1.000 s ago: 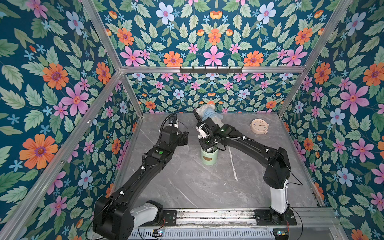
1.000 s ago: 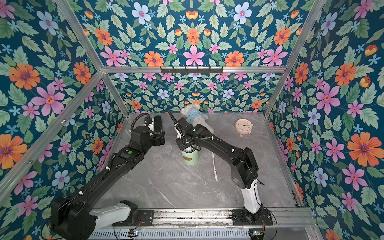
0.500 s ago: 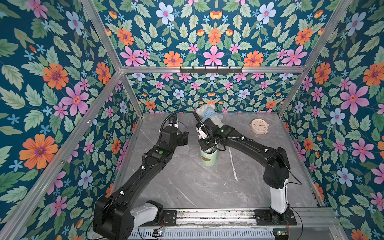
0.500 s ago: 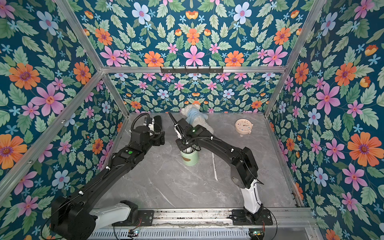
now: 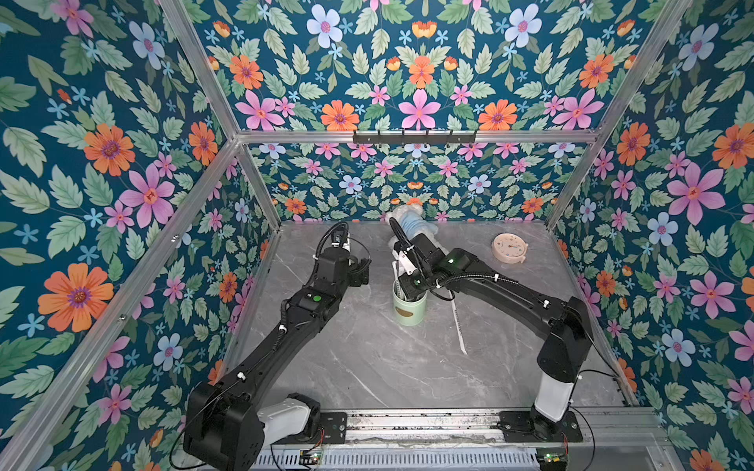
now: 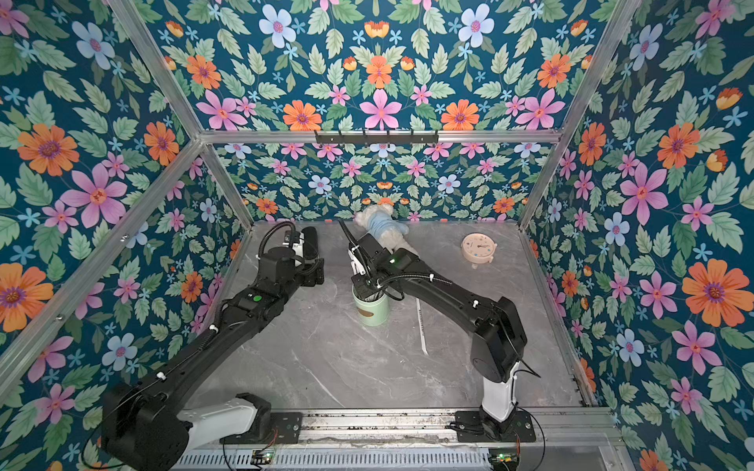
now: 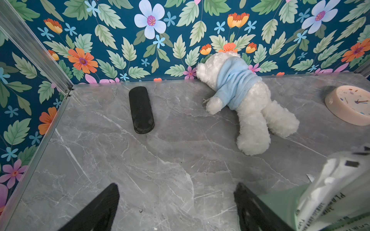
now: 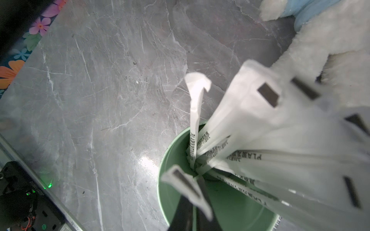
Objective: Take the straws out of the storage container
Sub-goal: Pick up the straw from the container.
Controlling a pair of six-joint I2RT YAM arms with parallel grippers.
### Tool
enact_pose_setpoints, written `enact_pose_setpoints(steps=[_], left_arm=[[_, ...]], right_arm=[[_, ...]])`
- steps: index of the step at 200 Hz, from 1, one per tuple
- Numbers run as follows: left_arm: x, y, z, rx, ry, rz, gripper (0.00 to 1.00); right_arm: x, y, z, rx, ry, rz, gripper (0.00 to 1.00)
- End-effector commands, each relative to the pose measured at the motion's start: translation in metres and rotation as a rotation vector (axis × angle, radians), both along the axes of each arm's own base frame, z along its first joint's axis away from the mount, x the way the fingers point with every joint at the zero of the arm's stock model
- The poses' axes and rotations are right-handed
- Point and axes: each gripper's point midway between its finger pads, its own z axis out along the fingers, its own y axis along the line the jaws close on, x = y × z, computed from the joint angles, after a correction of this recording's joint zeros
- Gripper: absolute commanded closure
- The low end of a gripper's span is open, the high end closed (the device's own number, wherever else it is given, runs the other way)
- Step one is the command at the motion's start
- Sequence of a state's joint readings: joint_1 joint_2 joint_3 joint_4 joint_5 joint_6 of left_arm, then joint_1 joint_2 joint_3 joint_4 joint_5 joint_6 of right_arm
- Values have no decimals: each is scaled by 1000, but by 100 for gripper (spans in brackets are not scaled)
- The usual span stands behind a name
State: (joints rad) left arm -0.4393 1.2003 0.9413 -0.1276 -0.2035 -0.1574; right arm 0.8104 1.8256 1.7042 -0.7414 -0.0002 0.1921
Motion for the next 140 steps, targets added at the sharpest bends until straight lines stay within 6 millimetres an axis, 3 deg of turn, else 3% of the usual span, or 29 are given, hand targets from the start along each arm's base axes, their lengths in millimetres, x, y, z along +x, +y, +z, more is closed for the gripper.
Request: enact_pose_setpoints(steps=[1,80,90,93,111,140], left_arm=[[1,0,2,-2,-8,0,8],[2,-10,1,-57,4,-28,9],[2,-11,6,-69,-3,-33,8],[2,-12,8,-73,-7,-36,8],[2,-15,21,-93,-28,-55,9],[3,-20,40,-116,-65,-73,8]], right_arm=[[-4,-5,14,19,-12,-10,93],[-19,-20,94,108,-113,10,94],[-20,-20,97,108,-114,11,94],[-24,-25,112,133,-138,10,94],[-29,-30,129,157,-164,10,94],[-29,-33,144,163,-189,13,94]])
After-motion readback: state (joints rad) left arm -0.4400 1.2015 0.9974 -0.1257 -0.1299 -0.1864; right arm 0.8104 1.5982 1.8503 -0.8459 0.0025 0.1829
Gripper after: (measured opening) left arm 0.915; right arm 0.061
